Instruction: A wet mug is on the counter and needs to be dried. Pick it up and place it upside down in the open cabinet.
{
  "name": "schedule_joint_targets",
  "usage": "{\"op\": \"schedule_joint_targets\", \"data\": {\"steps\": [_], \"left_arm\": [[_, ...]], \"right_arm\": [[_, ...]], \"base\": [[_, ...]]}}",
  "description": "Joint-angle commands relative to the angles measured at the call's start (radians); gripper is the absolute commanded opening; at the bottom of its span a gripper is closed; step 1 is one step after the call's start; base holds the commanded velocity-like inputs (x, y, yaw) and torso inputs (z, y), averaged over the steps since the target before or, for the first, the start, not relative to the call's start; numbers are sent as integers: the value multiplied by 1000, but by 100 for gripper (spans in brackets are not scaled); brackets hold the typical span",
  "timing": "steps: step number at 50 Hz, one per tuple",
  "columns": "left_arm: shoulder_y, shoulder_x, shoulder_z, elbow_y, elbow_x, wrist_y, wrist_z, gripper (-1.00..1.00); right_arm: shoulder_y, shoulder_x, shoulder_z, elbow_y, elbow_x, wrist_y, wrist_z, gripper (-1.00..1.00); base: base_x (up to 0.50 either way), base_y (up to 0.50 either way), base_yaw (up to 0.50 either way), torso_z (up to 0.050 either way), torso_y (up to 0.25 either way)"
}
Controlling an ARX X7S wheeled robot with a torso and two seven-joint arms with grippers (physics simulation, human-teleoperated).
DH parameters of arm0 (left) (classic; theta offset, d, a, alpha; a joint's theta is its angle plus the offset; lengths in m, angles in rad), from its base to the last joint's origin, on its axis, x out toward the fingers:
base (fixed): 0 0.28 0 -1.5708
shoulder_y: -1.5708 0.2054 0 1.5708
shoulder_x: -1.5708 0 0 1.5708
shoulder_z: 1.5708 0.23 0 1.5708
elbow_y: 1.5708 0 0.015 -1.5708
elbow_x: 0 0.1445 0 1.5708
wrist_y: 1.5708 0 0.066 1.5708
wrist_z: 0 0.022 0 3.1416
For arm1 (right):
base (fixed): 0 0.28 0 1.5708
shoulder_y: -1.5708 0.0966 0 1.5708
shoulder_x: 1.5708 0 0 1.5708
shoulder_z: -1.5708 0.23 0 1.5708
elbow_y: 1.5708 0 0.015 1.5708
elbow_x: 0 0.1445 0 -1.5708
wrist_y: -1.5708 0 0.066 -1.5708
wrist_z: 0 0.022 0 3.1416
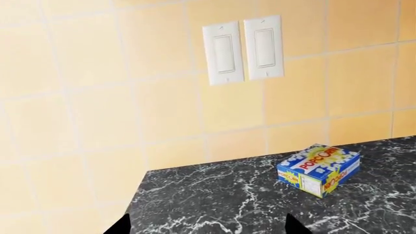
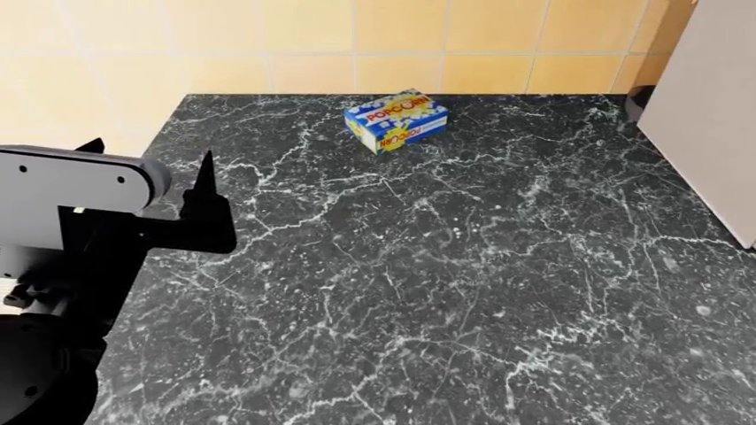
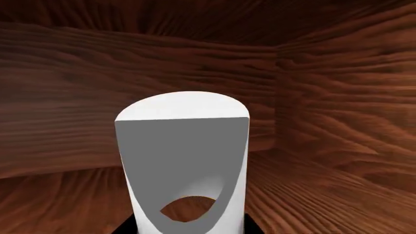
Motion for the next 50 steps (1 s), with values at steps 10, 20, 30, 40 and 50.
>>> {"op": "schedule_joint_targets", "data": {"steps": [10,20,30,40,50], "left_arm": [[8,-1,-4,-1,7,1,-3,100],[13,-1,-6,-3,8,3,-2,100],[21,4,-5,-7,11,3,-3,100],[23,6,-8,-13,10,2,1,100],[27,7,-9,-15,10,3,1,100]], "right_arm": [[6,3,-10,4,-21,-9,-8,-100],[6,12,-10,9,-22,-11,-1,-100],[6,32,-9,70,5,-39,30,-100],[6,31,-13,92,-8,-54,32,-100],[6,34,-18,128,-23,-77,41,-100]], "base": [[0,0,0,0,-82],[0,0,0,0,0],[0,0,0,0,0],[0,0,0,0,0],[0,0,0,0,0]]}}
